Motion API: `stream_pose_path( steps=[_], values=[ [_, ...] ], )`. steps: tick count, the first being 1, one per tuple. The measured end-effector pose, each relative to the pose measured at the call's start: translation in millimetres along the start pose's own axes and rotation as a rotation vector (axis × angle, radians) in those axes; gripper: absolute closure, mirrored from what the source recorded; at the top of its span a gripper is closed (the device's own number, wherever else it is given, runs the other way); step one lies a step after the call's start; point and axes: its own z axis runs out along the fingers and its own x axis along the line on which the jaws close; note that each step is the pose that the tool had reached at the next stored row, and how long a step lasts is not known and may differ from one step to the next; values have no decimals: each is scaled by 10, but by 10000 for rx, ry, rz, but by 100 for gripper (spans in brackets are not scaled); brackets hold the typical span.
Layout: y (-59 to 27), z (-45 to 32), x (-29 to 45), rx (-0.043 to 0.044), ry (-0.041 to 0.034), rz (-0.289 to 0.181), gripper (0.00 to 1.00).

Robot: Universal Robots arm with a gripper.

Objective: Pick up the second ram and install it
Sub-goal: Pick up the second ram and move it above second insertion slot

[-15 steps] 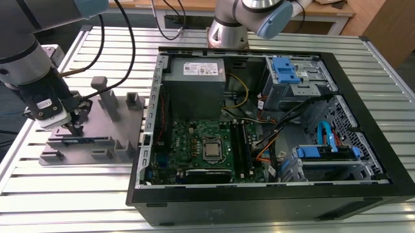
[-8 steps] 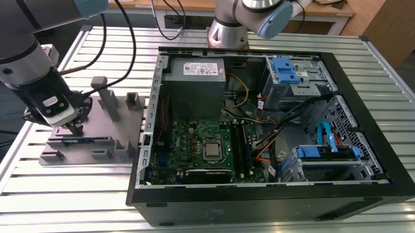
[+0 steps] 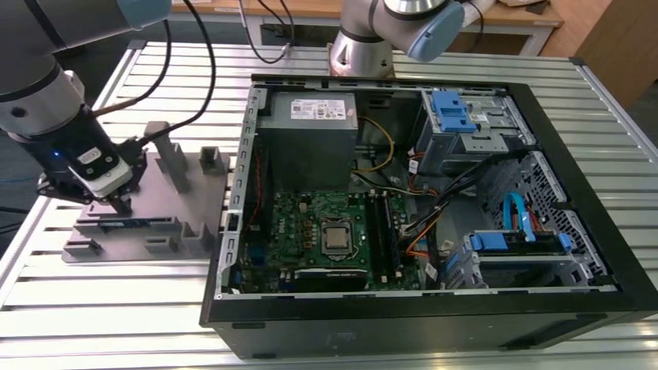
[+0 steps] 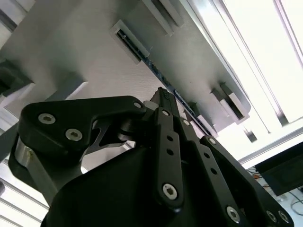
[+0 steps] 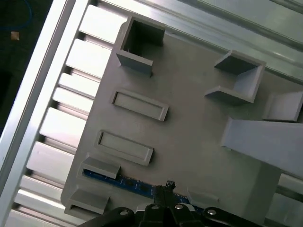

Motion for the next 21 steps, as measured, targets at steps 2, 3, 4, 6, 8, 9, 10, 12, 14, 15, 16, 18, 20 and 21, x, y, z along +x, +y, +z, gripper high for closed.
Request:
stream_pose_path(
  steps=[2,3,4,6,8,9,10,12,14,15,16,18,20,21],
  values=[
    [0,0,0,-11,-7,-327,89],
    [0,0,0,-17,-10,-483,89],
    [0,0,0,-23,-13,-644,89],
    [0,1,0,-33,-21,-954,89],
    [0,1,0,-44,-28,-1273,89],
    [0,2,0,-50,-31,-1425,89],
    [0,2,0,-55,-35,-1579,89],
    [0,2,0,-65,-41,-1885,89],
    [0,2,0,-76,-47,-2182,89],
    [0,3,0,-81,-51,-2340,89],
    [0,3,0,-87,-55,-2493,89],
    [0,3,0,-97,-61,-2800,89],
    [0,4,0,-108,-68,-3106,89],
    [0,4,0,-113,-71,-3255,89]
  ],
)
